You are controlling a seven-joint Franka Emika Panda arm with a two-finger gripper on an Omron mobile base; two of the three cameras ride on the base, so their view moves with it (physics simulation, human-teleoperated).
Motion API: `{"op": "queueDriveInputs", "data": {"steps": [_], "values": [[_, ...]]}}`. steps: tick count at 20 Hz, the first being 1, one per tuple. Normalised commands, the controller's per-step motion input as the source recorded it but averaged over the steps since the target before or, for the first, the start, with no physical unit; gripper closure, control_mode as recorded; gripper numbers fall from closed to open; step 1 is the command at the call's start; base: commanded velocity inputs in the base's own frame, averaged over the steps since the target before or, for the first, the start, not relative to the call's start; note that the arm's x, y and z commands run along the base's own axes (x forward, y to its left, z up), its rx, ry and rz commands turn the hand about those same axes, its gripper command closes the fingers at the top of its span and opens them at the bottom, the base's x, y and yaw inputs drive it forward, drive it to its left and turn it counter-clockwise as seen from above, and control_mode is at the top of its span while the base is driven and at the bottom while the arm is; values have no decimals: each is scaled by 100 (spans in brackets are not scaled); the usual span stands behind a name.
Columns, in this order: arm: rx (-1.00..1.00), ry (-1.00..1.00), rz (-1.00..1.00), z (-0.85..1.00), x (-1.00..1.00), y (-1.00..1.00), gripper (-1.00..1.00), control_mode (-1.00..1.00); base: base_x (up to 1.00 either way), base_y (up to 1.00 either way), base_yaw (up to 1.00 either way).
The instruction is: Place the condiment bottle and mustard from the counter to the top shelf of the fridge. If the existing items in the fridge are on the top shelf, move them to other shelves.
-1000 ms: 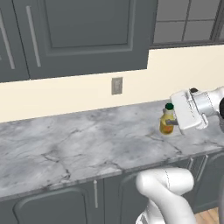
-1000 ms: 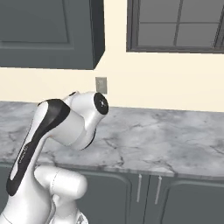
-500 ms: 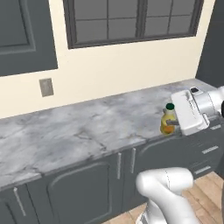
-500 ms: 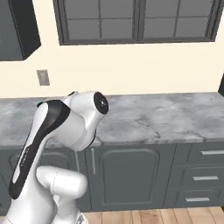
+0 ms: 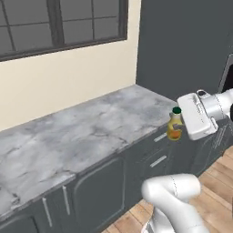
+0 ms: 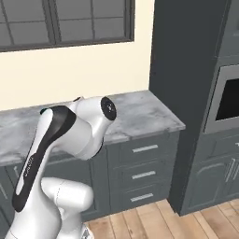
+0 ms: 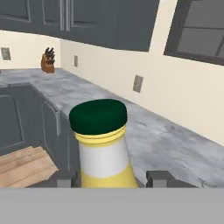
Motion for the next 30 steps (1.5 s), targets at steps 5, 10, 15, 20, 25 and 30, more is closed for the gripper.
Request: {"op": "queueDriveInputs", "data": {"steps": [5, 10, 15, 20, 25, 30], "values": [[0, 0, 0, 0, 0, 0, 100, 100, 34, -100, -39], [0, 0, 0, 0, 0, 0, 100, 100, 72, -100, -26], [0, 0, 0, 0, 0, 0, 100, 100, 98, -100, -17], [0, 0, 0, 0, 0, 0, 100, 100, 100, -100, -17], [0, 0, 0, 0, 0, 0, 100, 100, 100, -100, -14], [0, 0, 0, 0, 0, 0, 100, 100, 100, -100, -4]]}}
